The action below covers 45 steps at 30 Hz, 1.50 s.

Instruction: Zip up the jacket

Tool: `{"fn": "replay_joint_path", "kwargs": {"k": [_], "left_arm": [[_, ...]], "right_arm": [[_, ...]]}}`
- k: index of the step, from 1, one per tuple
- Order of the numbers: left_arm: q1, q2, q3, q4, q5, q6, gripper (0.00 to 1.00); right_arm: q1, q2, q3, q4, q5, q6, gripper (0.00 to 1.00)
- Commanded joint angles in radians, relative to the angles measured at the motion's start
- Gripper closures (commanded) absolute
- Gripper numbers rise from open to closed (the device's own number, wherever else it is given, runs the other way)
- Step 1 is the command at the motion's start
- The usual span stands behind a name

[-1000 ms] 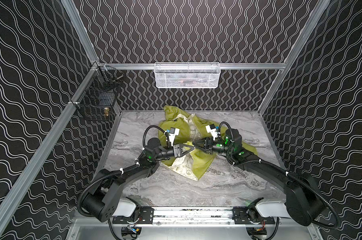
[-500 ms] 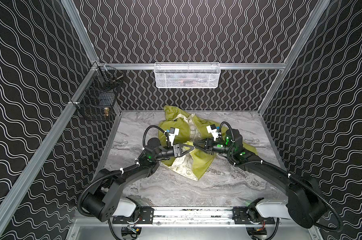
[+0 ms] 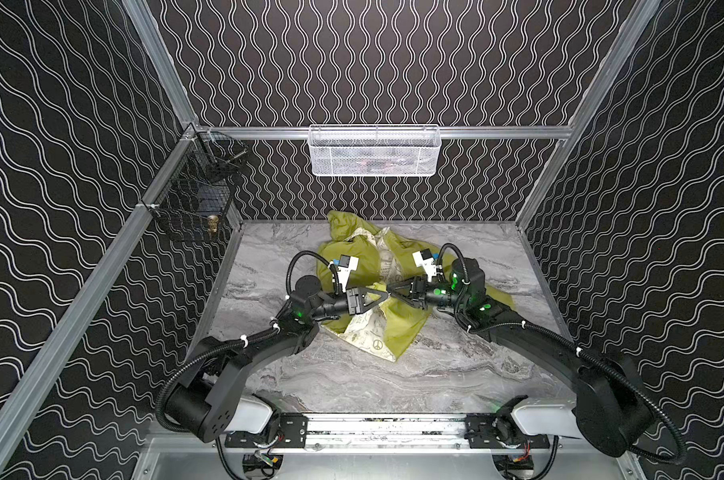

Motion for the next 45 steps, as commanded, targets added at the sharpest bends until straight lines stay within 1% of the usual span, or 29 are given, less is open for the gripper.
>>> {"fn": "replay_joint_path", "kwargs": {"k": [1,6,15,22,30,31,32,33,36,40,45], "left_arm": [[0.002,0.0,0.0,0.058,0.005,-0.009,1.0],[0.002,-0.003,0.0,0.057,0.004,-0.009,1.0],[0.001,-0.001,0.003,0.061,0.007,-0.015,1.0],[0.002,0.0,0.0,0.071,0.005,-0.022,1.0],[0.002,0.001,0.001,0.051,-0.001,-0.016,1.0],[0.001,0.0,0.002,0.046,-0.003,-0.014,0.94],[0.002,-0.003,0.001,0.039,-0.008,-0.012,0.85],[0.002,-0.005,0.002,0.035,-0.01,-0.01,0.8],[0.002,-0.012,0.002,0.022,-0.02,-0.01,0.68],[0.002,-0.034,-0.001,-0.018,-0.037,0.006,0.61],[0.001,-0.069,-0.016,-0.116,-0.061,0.061,0.58]], "right_arm": [[0.002,-0.013,-0.006,0.003,0.001,-0.01,0.75],[0.001,-0.022,-0.011,0.003,0.006,-0.011,0.75],[0.002,-0.009,-0.021,0.064,-0.019,0.024,0.84],[0.001,0.003,-0.029,0.092,-0.032,0.038,0.88],[0.001,0.01,-0.029,0.112,-0.04,0.045,1.0],[0.002,0.011,-0.029,0.113,-0.04,0.046,1.0],[0.002,0.013,-0.026,0.108,-0.039,0.045,1.0],[0.002,0.013,-0.024,0.1,-0.036,0.042,1.0],[0.002,0.012,-0.024,0.088,-0.022,0.035,1.0],[0.001,0.011,-0.016,0.053,0.006,0.022,1.0],[0.001,0.013,-0.005,0.038,0.024,0.016,1.0]]}}
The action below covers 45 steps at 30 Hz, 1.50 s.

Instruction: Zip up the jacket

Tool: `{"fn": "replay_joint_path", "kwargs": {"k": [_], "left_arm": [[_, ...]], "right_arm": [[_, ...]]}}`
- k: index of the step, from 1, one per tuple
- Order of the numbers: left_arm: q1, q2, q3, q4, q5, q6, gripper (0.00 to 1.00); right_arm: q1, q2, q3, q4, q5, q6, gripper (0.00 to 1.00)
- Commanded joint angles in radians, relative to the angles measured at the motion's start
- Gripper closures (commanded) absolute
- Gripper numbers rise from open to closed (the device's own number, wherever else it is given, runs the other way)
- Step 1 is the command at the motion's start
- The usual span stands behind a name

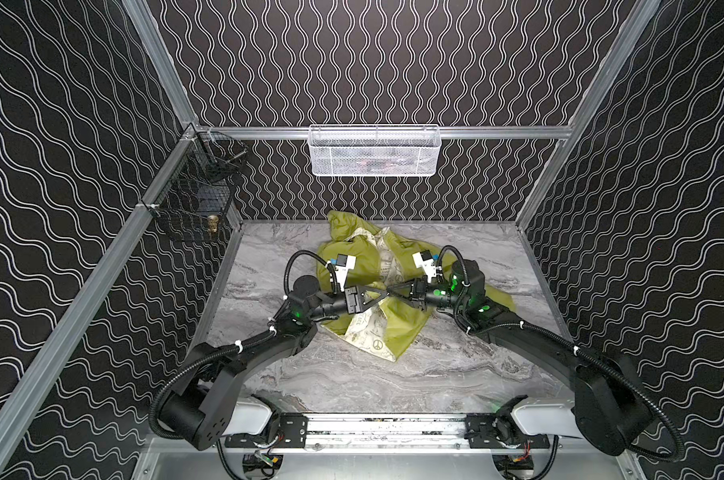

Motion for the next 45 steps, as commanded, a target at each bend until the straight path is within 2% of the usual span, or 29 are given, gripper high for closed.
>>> {"fn": "replay_joint_path", "kwargs": {"k": [1,8,20,23,25,29,36,45], "left_arm": [[0.001,-0.018,-0.011,-0.07,-0.017,0.067,0.58],[-0.005,-0.041,0.0,-0.211,-0.03,0.157,0.58],[-0.064,0.001,0.031,-0.179,-0.043,0.15,0.59],[-0.07,0.008,0.027,-0.173,-0.046,0.149,0.66],[-0.07,0.008,0.02,-0.174,-0.052,0.148,0.74],[-0.069,0.005,0.015,-0.178,-0.055,0.148,1.0],[-0.069,-0.034,-0.001,-0.217,-0.058,0.167,1.0],[-0.068,-0.061,-0.014,-0.233,-0.065,0.173,1.0]], "right_arm": [[0.001,0.003,0.013,-0.005,0.022,-0.009,1.0],[0.002,0.019,0.024,0.006,0.027,0.0,1.0],[0.004,0.042,0.028,0.019,0.034,0.011,1.0],[0.003,0.044,0.027,0.02,0.035,0.013,1.0],[0.003,0.043,0.025,0.019,0.037,0.011,1.0],[0.003,0.04,0.022,0.002,0.048,-0.003,1.0],[-0.018,0.013,-0.005,-0.033,0.111,-0.035,1.0],[-0.037,0.016,-0.011,-0.019,0.113,-0.032,1.0]]}}
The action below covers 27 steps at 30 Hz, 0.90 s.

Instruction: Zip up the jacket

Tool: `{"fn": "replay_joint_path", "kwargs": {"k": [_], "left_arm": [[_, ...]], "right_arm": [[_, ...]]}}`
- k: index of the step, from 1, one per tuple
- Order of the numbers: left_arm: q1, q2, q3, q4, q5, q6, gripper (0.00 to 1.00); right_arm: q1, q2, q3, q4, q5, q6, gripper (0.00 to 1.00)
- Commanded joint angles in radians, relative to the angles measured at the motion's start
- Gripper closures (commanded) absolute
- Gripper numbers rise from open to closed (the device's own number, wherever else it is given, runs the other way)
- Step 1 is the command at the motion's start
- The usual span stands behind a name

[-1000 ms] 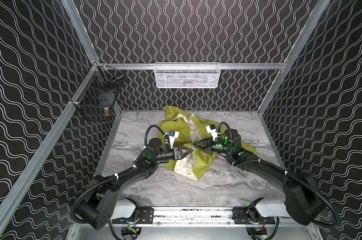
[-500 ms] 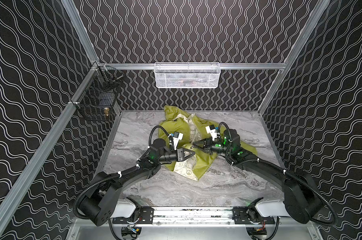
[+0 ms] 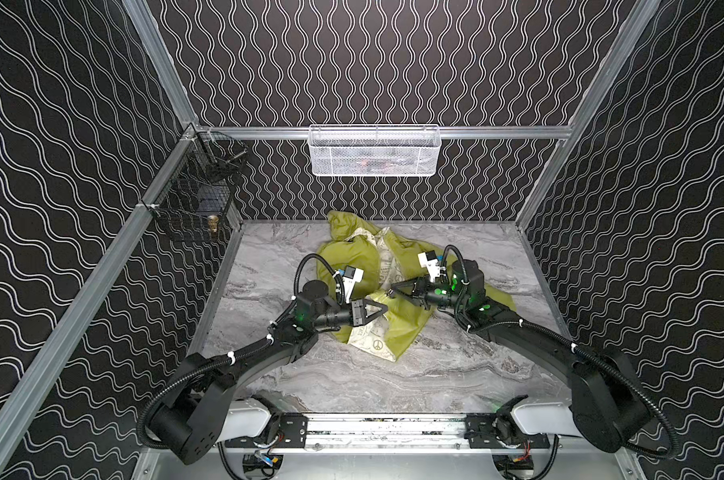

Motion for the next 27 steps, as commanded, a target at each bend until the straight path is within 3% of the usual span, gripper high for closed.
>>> {"fn": "replay_joint_path", "kwargs": {"k": [1,3,6,7,14,27], "left_arm": [[0.0,0.001,0.001,0.023,0.006,0.014,1.0],[-0.001,0.006,0.002,0.037,-0.011,0.0,0.8],[0.005,0.016,-0.01,0.12,-0.039,-0.066,0.62],[0.006,0.023,-0.016,0.168,-0.048,-0.092,0.61],[0.007,0.099,-0.038,0.381,-0.094,-0.237,0.67],[0.01,0.09,-0.067,0.397,-0.105,-0.249,0.94]], "right_arm": [[0.0,0.004,0.001,0.023,0.023,-0.001,1.0],[0.004,0.008,0.003,0.027,0.013,0.002,1.0],[0.01,0.01,0.001,0.033,0.008,0.002,1.0],[0.012,0.01,-0.001,0.033,0.008,0.002,1.0],[0.015,0.012,-0.005,0.045,0.007,0.007,1.0],[0.015,0.02,-0.001,0.032,0.015,0.001,1.0]]}}
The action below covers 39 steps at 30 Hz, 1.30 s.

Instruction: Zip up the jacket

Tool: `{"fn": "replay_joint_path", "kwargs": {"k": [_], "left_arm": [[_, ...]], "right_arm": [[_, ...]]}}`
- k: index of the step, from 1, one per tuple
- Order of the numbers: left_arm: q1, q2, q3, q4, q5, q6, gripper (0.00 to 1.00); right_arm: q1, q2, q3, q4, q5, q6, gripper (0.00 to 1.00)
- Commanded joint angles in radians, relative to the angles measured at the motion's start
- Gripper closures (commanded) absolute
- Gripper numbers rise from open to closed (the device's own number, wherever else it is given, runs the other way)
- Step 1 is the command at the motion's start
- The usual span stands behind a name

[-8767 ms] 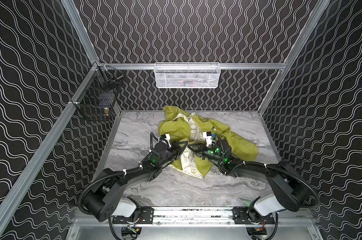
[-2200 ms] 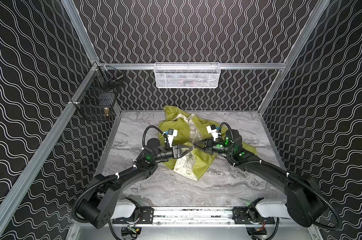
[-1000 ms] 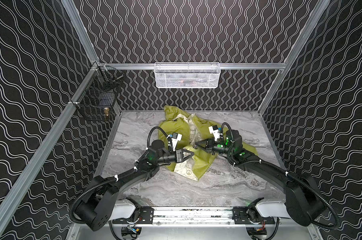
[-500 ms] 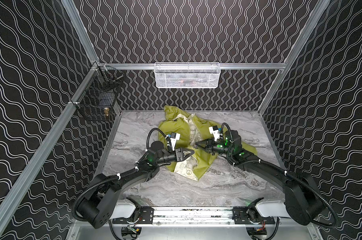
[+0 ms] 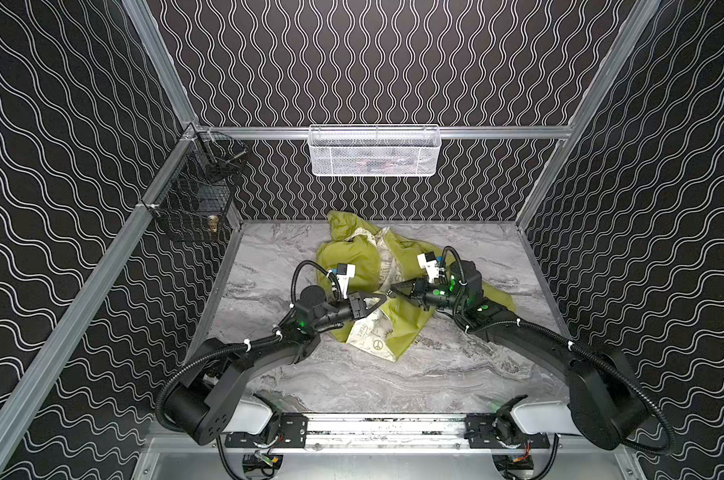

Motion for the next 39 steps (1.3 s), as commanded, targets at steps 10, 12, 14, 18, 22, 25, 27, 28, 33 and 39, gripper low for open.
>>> {"fn": "replay_joint_path", "kwargs": {"k": [10,12,14,18,22,25,27,28,33,39], "left_arm": [[0.039,-0.078,0.0,-0.166,-0.022,0.076,1.0],[0.046,-0.12,0.021,-0.34,-0.05,0.155,1.0],[0.046,-0.154,0.042,-0.498,-0.086,0.229,1.0],[0.047,-0.221,0.031,-0.652,-0.139,0.29,1.0],[0.051,-0.277,0.0,-0.733,-0.178,0.314,1.0],[0.065,-0.304,-0.004,-0.785,-0.187,0.337,1.0],[0.075,-0.324,-0.002,-0.821,-0.195,0.358,1.0],[0.084,-0.336,0.001,-0.845,-0.199,0.372,1.0],[0.129,-0.388,0.008,-0.93,-0.224,0.419,1.0],[0.196,-0.405,0.029,-0.968,-0.238,0.461,1.0]], "right_arm": [[-0.175,-0.003,0.16,-0.574,0.288,-0.241,0.45],[-0.239,0.008,0.204,-0.729,0.463,-0.273,0.39],[-0.293,0.021,0.218,-0.806,0.642,-0.302,0.38],[-0.429,0.024,0.158,-0.796,0.763,-0.314,0.35],[-0.563,0.015,0.077,-0.69,0.718,-0.303,0.35],[-0.636,0.094,0.107,-0.708,0.687,-0.335,0.35],[-0.68,0.173,0.147,-0.737,0.635,-0.358,0.37],[-0.697,0.212,0.159,-0.739,0.604,-0.375,0.4],[-0.719,0.289,0.117,-0.64,0.468,-0.416,0.48],[-0.619,0.238,-0.026,-0.494,0.314,-0.358,0.51]]}}
